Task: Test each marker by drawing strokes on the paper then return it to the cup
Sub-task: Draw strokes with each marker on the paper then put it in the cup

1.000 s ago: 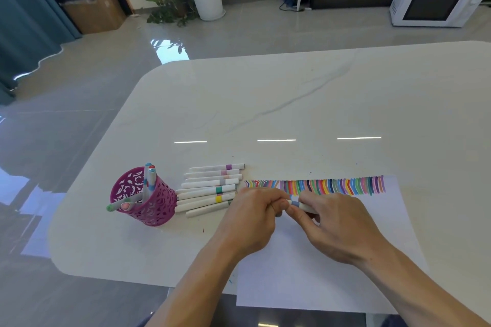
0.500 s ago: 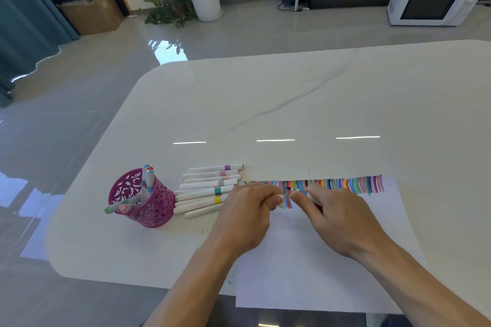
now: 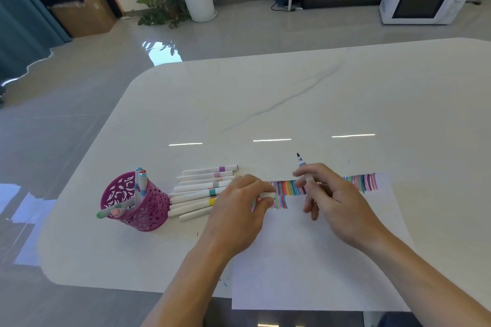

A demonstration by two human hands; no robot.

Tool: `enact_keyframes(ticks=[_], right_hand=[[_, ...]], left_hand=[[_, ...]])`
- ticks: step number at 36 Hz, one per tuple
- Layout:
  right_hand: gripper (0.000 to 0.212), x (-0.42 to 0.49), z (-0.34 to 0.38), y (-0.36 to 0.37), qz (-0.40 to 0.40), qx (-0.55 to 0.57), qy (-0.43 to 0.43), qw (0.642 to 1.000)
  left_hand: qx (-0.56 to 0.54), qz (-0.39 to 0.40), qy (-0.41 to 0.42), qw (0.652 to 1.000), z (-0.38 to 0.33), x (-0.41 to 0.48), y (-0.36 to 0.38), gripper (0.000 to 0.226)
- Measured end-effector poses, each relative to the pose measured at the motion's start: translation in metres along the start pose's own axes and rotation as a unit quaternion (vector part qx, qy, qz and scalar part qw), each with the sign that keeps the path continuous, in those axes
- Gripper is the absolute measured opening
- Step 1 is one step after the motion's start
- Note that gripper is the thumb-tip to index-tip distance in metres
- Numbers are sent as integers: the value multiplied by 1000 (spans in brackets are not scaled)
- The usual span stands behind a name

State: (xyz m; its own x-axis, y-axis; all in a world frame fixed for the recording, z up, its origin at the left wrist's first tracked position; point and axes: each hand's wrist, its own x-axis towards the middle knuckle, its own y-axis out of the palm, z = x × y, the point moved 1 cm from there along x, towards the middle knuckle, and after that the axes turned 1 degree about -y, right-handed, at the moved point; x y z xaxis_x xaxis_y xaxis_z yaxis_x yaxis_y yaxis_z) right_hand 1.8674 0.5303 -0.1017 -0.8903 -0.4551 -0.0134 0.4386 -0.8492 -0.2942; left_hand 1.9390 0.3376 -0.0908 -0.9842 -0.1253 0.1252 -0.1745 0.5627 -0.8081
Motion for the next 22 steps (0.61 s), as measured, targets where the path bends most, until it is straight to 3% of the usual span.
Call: enact_keyframes(ticks=[5,11,16,19,22], right_hand=[[49,2,0,-2,14,108,49,993],[53,3,-5,-1,40,91,40,994],[35,3,-12,2,36,48,22,998],[6,3,-14,3,25,34,18,999],[32,-2,-17,6,13,-22,16,1000]], left_hand=[[16,36,14,999,1,-2,5,17],[38,64,48,996,2,-4,13,19],[48,106,52,992,8,-6,19,22],[54,112,55,991,8,-7,19,20],[59,117,54,990,8,-6,20,19]])
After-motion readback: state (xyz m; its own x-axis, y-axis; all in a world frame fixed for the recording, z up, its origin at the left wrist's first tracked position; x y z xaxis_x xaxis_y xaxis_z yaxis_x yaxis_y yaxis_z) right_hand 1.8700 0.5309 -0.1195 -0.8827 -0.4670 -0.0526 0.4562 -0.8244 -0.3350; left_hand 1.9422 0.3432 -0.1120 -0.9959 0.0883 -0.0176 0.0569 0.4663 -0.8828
